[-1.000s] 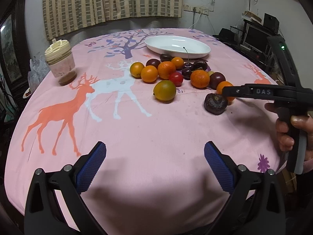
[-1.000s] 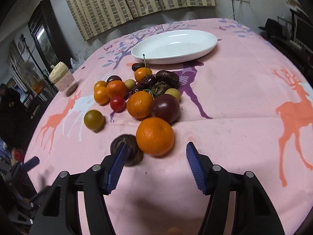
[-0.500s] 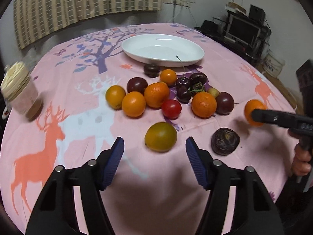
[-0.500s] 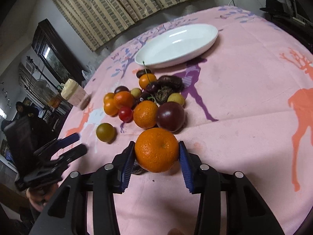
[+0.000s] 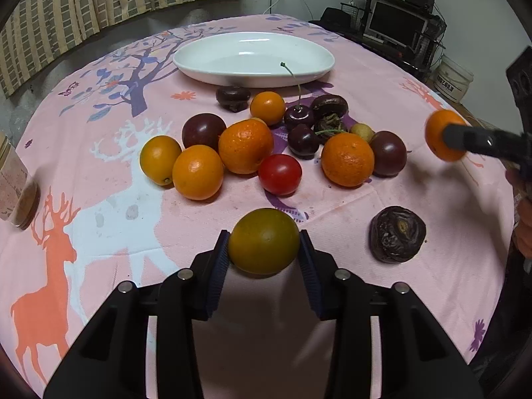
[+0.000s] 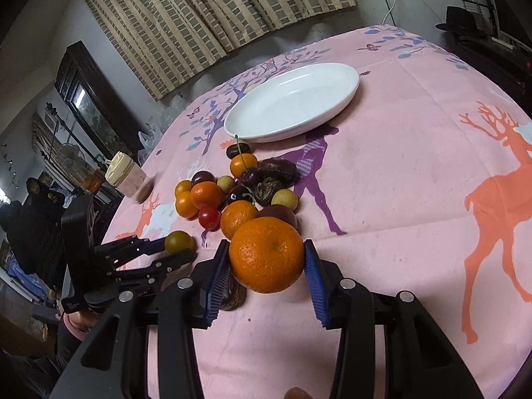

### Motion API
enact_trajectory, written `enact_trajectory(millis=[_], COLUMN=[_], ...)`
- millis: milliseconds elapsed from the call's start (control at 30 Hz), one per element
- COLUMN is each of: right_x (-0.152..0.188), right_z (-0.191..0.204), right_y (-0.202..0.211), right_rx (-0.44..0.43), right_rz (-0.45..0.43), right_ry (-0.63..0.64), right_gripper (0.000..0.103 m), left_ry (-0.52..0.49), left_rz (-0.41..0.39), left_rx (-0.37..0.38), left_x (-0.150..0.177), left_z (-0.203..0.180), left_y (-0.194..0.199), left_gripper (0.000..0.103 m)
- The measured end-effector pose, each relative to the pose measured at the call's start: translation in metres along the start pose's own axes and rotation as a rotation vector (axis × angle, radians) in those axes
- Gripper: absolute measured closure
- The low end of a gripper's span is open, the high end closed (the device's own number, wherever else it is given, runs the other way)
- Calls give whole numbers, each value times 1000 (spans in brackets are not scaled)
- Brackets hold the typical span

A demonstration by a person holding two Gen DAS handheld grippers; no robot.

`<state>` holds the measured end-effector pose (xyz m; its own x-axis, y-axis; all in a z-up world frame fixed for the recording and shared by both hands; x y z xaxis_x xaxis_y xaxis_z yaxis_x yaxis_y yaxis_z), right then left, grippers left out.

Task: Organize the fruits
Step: 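Grasp the large orange with the right tool while the left tool grasps the yellow-green fruit, then carry both fruits over the white plate and open both tools to drop them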

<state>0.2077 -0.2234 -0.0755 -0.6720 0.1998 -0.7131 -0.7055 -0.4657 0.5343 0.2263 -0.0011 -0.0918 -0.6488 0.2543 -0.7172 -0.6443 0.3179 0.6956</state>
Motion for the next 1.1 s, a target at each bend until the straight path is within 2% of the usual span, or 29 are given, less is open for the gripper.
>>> enact_trajectory(millis=[100, 200, 267, 367, 467, 600, 800, 833, 867, 967, 1000, 1033, 1100], right_x=[-16, -43, -70, -108, -134, -144, -135, -133, -132, -130, -131, -134, -140], right_z=[-1, -2, -1, -3, -8, -15, -24, -25, -25, -24, -23, -21, -15], right_y=[-8, -22, -40, -78, -119, -169, -196, -198, -199, -197, -194, -188, -172], right_rx=[3, 23, 43, 91, 152, 223, 240, 243, 245, 239, 232, 222, 225], right_rz=[-10, -32, -66, -90, -76, -8, 46, 51, 56, 58, 50, 28, -28], right_ry=[12, 37, 63, 105, 150, 236, 258, 260, 259, 260, 254, 247, 243], right_gripper=[59, 59, 59, 59, 59, 58, 58, 58, 58, 57, 55, 43, 35], left_ry=[13, 35, 49, 66, 78, 97, 142, 148, 156, 188, 193, 196, 198], left_rz=[-33, -115, -159, -154, -101, -27, 63, 68, 65, -10, -34, -58, -89], left_rx=[36, 50, 33, 7, -41, -85, -91, -97, -98, -111, -114, -115, -119], left_x=[-24, -74, -113, -160, -190, -202, -191, -190, -190, -195, -196, -197, -192], left_z=[5, 14, 21, 28, 39, 54, 71, 71, 71, 70, 70, 69, 67], left_y=[6, 6, -7, -46, -92, -139, -177, -178, -176, -149, -137, -121, -94], left_gripper=[63, 63, 63, 63, 63, 63, 62, 58, 44, 20, 18, 14, 7])
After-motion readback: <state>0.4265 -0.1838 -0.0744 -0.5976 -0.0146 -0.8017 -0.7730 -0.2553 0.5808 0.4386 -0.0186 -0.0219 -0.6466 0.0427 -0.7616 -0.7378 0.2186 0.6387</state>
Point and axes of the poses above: each gripper's, at about its wrist camera, not at the fingertips, and y roughly against the way its jaws point, z to its left, x to its underside, the point moved 4 cm from there along -y, roughly the way its jaws point, and after that the axes turned 11 degrees about -z, right-handed, at the moved point
